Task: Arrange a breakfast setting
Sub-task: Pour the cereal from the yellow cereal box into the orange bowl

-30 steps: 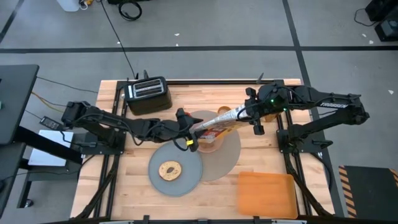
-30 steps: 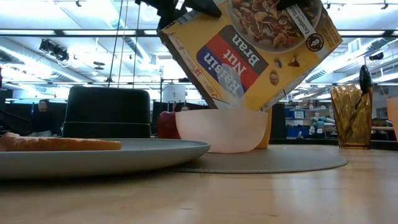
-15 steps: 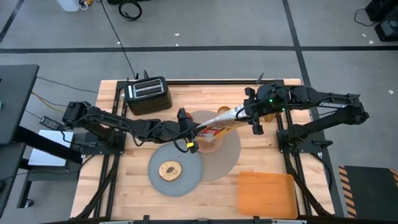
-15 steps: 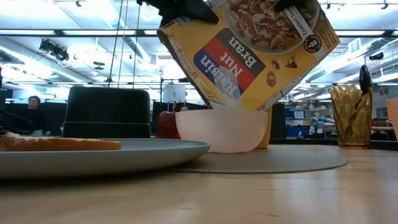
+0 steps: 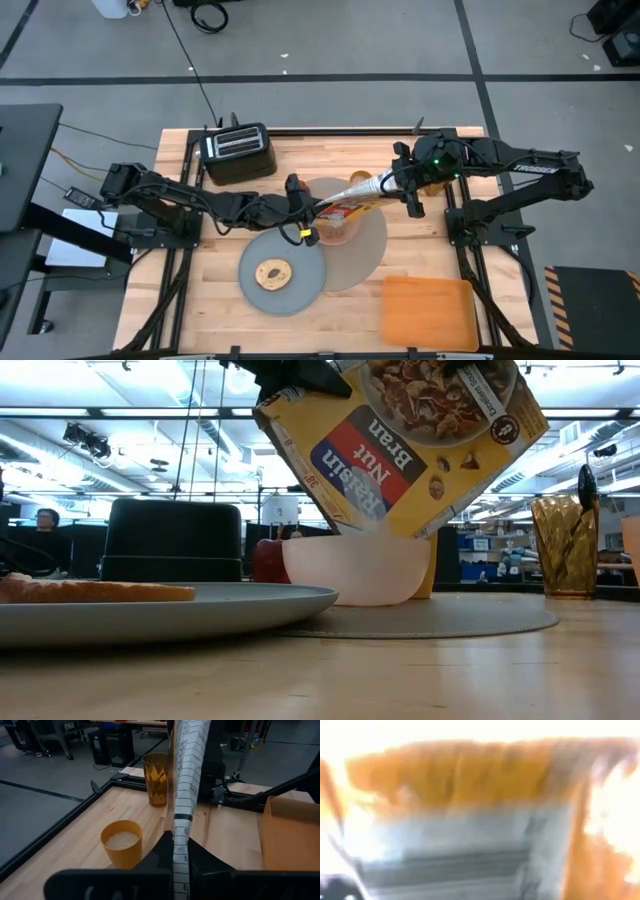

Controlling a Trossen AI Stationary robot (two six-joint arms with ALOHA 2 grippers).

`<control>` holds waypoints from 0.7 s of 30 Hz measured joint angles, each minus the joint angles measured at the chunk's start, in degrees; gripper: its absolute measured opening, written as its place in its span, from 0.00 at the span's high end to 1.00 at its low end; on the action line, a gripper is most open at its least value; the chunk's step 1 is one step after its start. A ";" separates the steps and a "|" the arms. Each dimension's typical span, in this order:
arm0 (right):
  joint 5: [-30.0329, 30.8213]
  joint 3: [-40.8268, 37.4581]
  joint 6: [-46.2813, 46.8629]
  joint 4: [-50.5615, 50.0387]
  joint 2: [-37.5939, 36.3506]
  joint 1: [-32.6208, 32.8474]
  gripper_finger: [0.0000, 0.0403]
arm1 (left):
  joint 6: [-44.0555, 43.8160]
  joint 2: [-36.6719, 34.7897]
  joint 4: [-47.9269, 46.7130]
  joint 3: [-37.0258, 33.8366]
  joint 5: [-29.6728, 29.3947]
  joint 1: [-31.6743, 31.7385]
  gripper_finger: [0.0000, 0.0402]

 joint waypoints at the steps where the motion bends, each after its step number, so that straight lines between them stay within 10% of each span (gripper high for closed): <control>1: -0.09 0.00 0.11 -0.01 0.00 0.00 0.50 | 0.00 0.00 -0.09 0.00 -0.01 0.00 0.98; 11: 0.41 0.02 0.23 -0.10 0.00 0.00 0.38 | -0.04 0.00 1.07 0.00 -0.25 -0.04 0.98; 21: 0.84 4.00 0.87 -0.88 0.11 0.00 0.52 | -1.99 0.00 2.03 0.00 0.03 -0.04 0.98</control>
